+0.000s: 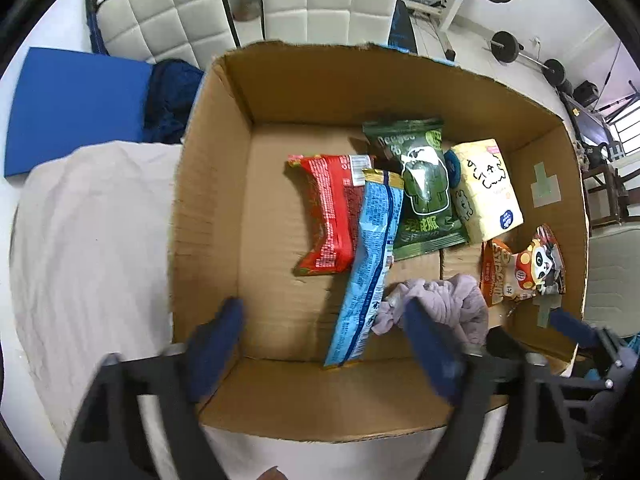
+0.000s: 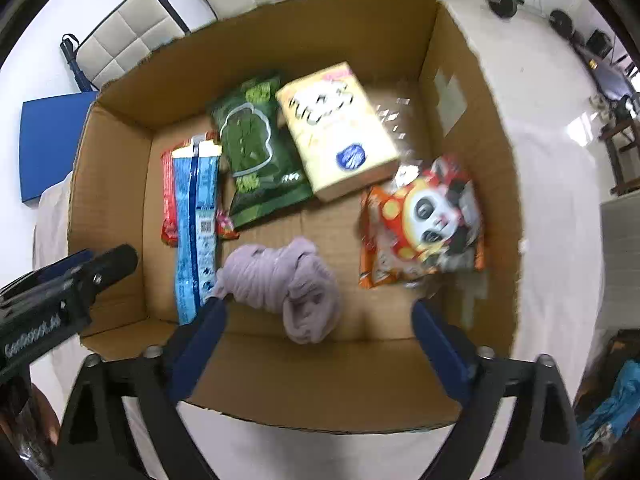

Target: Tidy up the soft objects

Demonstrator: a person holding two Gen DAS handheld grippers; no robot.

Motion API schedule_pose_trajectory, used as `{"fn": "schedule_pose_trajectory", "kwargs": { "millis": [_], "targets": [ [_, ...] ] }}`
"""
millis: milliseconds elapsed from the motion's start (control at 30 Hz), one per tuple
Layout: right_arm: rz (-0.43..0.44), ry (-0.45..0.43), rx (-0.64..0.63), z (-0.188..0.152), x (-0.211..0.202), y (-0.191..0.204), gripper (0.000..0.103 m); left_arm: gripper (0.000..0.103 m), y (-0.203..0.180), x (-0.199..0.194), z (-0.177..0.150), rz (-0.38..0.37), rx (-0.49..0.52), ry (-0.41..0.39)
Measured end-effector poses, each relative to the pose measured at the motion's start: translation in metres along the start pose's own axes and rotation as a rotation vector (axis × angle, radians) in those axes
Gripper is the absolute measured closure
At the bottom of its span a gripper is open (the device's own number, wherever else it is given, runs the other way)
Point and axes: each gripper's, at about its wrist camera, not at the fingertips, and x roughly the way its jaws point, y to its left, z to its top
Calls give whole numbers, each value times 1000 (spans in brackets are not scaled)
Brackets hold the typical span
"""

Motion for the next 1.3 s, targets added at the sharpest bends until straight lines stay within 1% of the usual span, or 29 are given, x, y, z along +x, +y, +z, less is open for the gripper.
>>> {"fn": "schedule_pose_trajectory", "kwargs": {
  "millis": [33,133,367,500,600,700,800,867,900,967,1000,1067,1100,1200,1300],
  "targets": [
    [-19,-7,-2,1,-2,-1,0,3,1,-2,-1,0,-6,-4],
    [-53,-27,-18,1,-7,0,0,3,3,-9,-5,4,-17,-30],
    [-71,-37,-19,-8,-23,-1,0,3,5,-28,-14,15,-43,-79],
    [-74,-62,-27,-16,-37,-1,0,3,1,-49,-22,22,-35,-118],
    [-71,-81,-35,-25,-55,-2,0,3,-3,-75,-34,14,-29,-163],
    [-77,-128,-46,-41,-85,-3,0,3,-7,-103,-50,3,-34,-207],
    [-57,-186,-44,-64,-128,-6,0,3,-11,-142,-76,-12,-31,-265],
    [-49,-219,-45,-78,-152,-6,0,3,-13,-165,-91,-7,-30,-293],
    [-43,-242,-46,-89,-170,-7,0,3,-14,-179,-101,-14,-30,-317],
    [-33,-272,-48,-103,-195,-7,0,3,-15,-199,-115,-10,-37,-341],
    [-38,-285,-52,-111,-206,-6,0,3,-16,-211,-123,-19,-31,-353],
    [-29,-317,-62,-129,-236,-6,0,3,-19,-228,-135,-15,-26,-370],
    [-27,-325,-64,-135,-244,-6,0,3,-21,-239,-143,-14,-18,-383],
    [-17,-350,-74,-160,-276,-5,0,3,-25,-262,-160,17,-8,-401],
    [-9,-372,-83,-184,-303,-3,0,3,-28,-281,-177,-12,-1,-397]
  ]
}}
